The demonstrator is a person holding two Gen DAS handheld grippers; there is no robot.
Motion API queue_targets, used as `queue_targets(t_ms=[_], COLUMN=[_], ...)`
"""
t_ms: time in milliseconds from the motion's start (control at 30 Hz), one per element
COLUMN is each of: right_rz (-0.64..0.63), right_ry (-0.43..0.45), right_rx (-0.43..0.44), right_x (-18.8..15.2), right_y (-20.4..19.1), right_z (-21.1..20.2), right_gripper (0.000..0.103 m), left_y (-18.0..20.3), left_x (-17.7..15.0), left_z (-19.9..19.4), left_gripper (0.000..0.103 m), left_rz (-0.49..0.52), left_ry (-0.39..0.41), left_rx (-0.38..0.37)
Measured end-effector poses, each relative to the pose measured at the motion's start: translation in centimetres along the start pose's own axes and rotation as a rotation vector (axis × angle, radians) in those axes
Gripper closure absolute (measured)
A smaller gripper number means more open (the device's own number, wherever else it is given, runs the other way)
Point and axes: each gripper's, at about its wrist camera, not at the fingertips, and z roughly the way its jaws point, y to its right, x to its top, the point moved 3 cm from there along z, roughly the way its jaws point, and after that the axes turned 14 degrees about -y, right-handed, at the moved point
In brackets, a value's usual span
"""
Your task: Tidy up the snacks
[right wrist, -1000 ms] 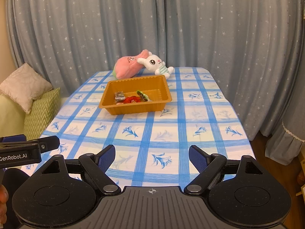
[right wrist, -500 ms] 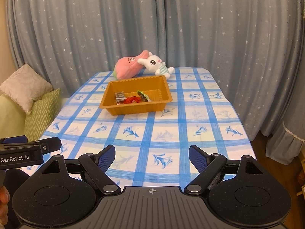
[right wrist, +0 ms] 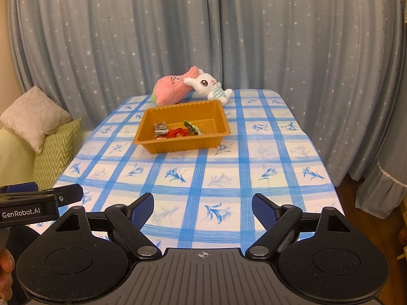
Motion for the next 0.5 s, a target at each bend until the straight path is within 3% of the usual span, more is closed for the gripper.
queue_targets(t_ms=[500], right_rz=[0.0], right_ry=[0.0], right_rx=[0.001], right_x=[-0.01], right_y=[0.16], right_z=[0.0], right_gripper=[0.019], left_y=[0.22], left_x=[-0.82], left_z=[0.37], left_gripper=[0.0], left_rz=[0.002], left_ry=[0.019], left_rx=[-0.003])
